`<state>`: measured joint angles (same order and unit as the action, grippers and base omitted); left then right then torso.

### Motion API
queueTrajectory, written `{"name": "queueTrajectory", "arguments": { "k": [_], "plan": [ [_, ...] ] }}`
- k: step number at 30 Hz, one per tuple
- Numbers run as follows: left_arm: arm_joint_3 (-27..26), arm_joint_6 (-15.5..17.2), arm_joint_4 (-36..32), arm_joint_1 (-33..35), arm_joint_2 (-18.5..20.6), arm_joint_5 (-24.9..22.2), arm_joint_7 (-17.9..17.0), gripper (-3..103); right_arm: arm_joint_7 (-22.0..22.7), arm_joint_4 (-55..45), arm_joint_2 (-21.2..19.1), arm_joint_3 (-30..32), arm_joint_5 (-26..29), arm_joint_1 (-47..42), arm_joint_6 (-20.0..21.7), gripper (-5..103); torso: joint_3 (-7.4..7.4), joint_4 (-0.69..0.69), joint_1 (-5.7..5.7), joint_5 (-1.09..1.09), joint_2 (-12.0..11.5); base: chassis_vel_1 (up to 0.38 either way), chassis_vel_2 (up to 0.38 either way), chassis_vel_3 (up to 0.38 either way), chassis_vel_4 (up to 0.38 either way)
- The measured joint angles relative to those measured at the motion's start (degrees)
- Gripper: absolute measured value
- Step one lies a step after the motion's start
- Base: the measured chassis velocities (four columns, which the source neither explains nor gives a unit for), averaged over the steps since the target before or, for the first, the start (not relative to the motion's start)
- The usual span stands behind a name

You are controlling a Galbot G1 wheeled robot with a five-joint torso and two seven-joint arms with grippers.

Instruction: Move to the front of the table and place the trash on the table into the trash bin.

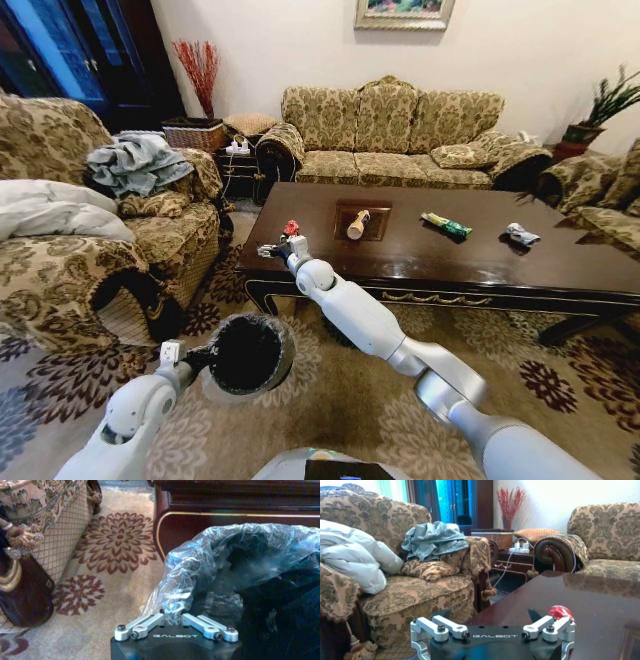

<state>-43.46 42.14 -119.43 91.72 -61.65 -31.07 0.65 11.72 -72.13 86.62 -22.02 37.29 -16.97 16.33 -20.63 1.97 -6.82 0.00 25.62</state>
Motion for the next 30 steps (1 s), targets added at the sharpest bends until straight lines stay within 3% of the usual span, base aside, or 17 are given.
{"name": "queueTrajectory", "arguments": {
  "k": [23, 30],
  "plan": [
    [0.69, 0.00, -0.74, 4.10, -0.15, 0.44, 0.05, 0, -1.97, 2.98, 0.07, 3.54, -0.68, -0.05, -0.17, 100, 0.00, 0.00, 0.00, 0.00, 0.00, -0.029, 0.030, 0.028, -0.029],
    [0.77, 0.00, -0.66, 5.16, -0.31, 1.87, 0.97, 0, -0.49, 3.75, 1.11, 3.46, -0.21, -0.97, -0.02, 100, -0.01, -0.01, -0.04, 0.00, -0.01, -0.104, 0.096, 0.091, -0.100]
  ]
}}
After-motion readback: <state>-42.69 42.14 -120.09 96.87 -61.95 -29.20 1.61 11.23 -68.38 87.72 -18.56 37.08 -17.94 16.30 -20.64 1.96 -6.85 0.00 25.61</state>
